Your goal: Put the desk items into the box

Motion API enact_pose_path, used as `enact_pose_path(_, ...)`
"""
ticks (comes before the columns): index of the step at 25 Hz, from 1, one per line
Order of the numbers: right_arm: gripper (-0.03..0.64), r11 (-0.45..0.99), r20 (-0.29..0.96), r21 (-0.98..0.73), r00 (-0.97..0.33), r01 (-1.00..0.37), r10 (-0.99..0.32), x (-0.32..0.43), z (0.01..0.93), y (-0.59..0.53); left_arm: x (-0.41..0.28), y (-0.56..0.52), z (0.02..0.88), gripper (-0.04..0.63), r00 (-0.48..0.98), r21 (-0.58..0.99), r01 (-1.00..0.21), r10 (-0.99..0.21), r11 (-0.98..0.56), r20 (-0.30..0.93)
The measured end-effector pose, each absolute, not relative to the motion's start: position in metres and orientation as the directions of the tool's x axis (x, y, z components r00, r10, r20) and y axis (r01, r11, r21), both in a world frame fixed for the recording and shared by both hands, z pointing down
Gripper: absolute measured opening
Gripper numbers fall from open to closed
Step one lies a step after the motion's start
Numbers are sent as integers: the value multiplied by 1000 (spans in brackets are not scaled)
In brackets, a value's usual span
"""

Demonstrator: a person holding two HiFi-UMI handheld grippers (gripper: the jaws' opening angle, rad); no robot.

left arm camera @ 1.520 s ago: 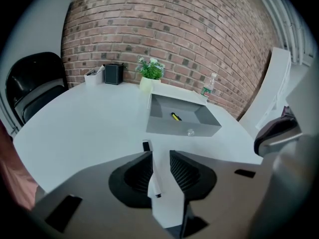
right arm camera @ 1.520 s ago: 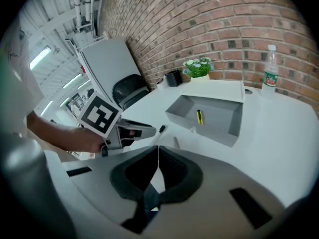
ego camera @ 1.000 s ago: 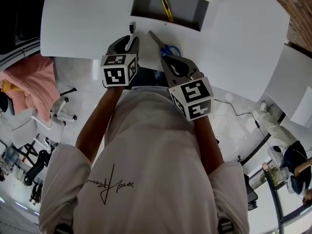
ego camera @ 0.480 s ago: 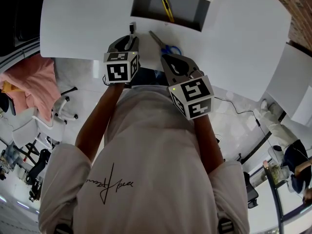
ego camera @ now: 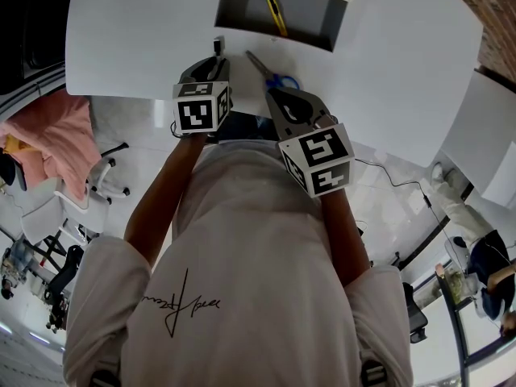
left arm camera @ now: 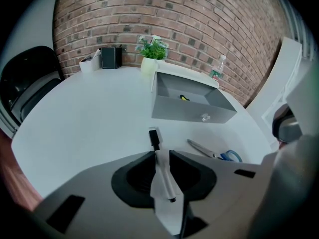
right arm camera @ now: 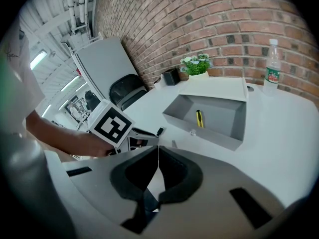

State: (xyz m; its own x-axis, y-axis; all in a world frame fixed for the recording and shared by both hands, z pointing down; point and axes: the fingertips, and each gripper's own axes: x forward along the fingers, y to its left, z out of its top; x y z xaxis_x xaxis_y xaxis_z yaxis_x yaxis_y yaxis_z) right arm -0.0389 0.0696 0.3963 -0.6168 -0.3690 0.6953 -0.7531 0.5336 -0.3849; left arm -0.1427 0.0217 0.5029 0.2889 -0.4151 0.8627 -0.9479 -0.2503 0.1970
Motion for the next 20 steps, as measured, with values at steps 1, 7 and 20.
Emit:
enact_pose_path(1,28,534,695,-385,-617,-753,-369,-39,396,70,-143,21,503,86,287,197,-949,-415,-247,863)
enact_pose_path(7,28,539,695,-381,-618,-751,-368,-39,396,71,-145,21,504,59,277,179,-949,-413,-261,868)
enact_pose_path(20,28,539,697,-371,-610,-756,-376,-36,395,71,-147,22,504,40,295,210,-948,-416,-239,860)
